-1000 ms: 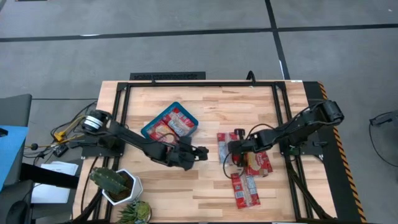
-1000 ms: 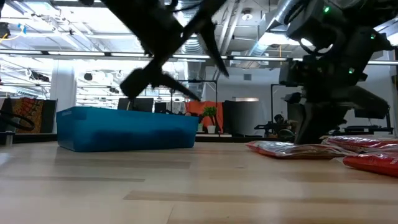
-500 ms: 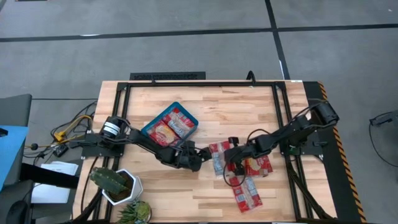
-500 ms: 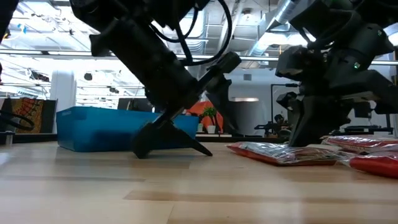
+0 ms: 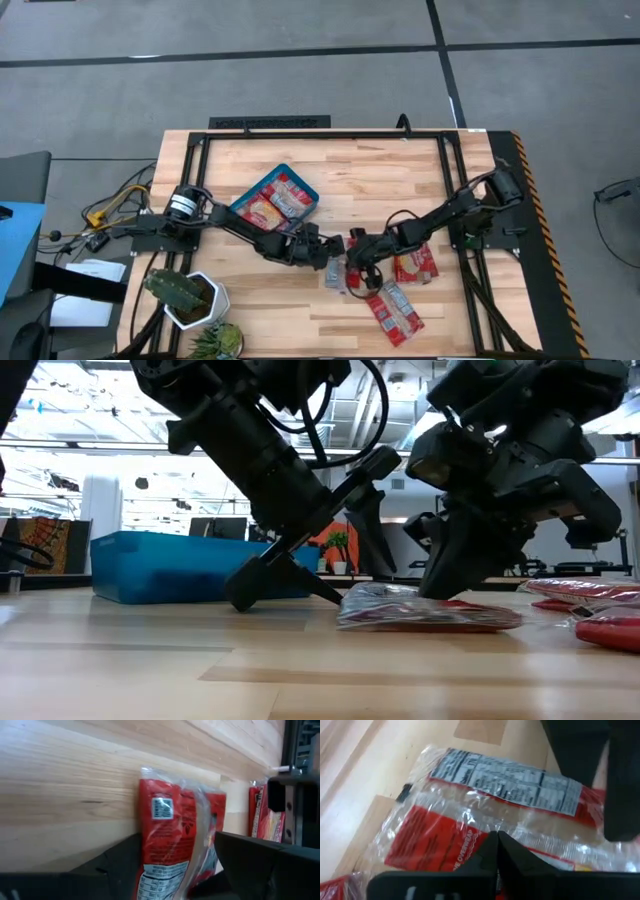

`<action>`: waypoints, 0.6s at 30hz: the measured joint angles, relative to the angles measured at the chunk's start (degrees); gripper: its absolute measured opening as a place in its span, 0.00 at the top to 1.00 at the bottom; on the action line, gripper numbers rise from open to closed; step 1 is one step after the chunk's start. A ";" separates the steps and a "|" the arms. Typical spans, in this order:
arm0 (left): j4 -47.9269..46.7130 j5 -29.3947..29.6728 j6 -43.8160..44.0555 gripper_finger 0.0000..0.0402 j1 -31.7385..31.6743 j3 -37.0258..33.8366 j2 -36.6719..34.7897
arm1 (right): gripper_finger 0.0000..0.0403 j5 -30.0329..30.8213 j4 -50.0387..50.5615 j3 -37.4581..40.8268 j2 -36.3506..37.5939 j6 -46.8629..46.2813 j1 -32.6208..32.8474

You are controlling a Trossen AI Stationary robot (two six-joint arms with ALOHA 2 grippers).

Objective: Sort popcorn bags into baskets
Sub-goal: Put the red popcorn bag into the blue bin

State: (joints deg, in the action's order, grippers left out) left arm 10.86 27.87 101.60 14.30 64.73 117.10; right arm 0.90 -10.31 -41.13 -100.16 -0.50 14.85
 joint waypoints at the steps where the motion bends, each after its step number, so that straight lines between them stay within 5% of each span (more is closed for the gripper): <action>1: -0.11 -0.40 0.04 0.40 -0.14 0.00 0.00 | 0.94 -0.06 0.08 -0.42 -0.31 0.62 0.00; 5: -0.98 -1.69 -0.10 0.54 -0.45 0.00 0.05 | 0.95 -0.10 0.27 -0.79 -0.33 1.08 -0.19; 12: -0.78 -2.21 -3.95 0.94 -1.03 0.04 0.13 | 0.92 0.78 4.36 -0.74 1.98 2.34 -0.38; 18: 0.25 -2.29 -4.33 0.99 -1.74 -0.05 -0.01 | 0.94 1.69 13.18 -0.65 8.59 3.72 -0.82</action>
State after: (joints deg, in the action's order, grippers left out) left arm 11.11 25.58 97.27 12.56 64.68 117.08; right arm 2.59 2.87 -41.78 -91.56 3.22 14.03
